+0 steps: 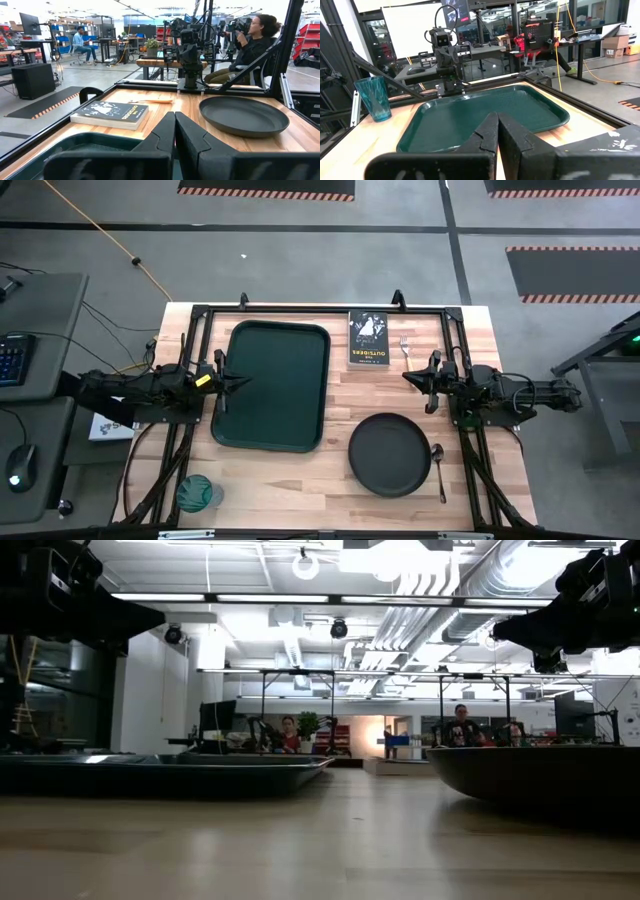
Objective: Pick and place plate/cup/fork/spoon on tray
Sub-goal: Move the dark green tray to the top left of the table
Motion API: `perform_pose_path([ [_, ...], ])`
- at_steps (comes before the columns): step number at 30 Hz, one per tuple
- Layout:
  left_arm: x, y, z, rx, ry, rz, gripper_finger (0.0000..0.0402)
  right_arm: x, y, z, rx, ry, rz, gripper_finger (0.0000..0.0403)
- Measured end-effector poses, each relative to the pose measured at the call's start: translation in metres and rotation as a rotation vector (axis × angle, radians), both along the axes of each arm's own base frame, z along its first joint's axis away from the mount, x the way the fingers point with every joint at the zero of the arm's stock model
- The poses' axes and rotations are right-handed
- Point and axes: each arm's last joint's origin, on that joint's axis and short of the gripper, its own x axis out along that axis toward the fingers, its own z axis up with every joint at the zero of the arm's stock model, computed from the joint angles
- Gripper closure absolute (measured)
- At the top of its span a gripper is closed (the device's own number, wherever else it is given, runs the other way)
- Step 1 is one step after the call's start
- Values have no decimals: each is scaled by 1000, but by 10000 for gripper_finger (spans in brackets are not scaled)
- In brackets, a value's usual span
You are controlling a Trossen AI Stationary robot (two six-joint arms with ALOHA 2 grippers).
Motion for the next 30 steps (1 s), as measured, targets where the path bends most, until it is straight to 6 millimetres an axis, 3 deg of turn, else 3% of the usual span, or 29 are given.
perform_pose_path([
  [13,0,0,1,-17,-10,-1,398,0,0,0,0,0,0,402],
  [23,-1,0,12,-60,-132,-7,398,0,0,0,0,0,0,402],
  [30,-4,2,30,22,-274,66,388,0,0,0,0,0,0,402],
])
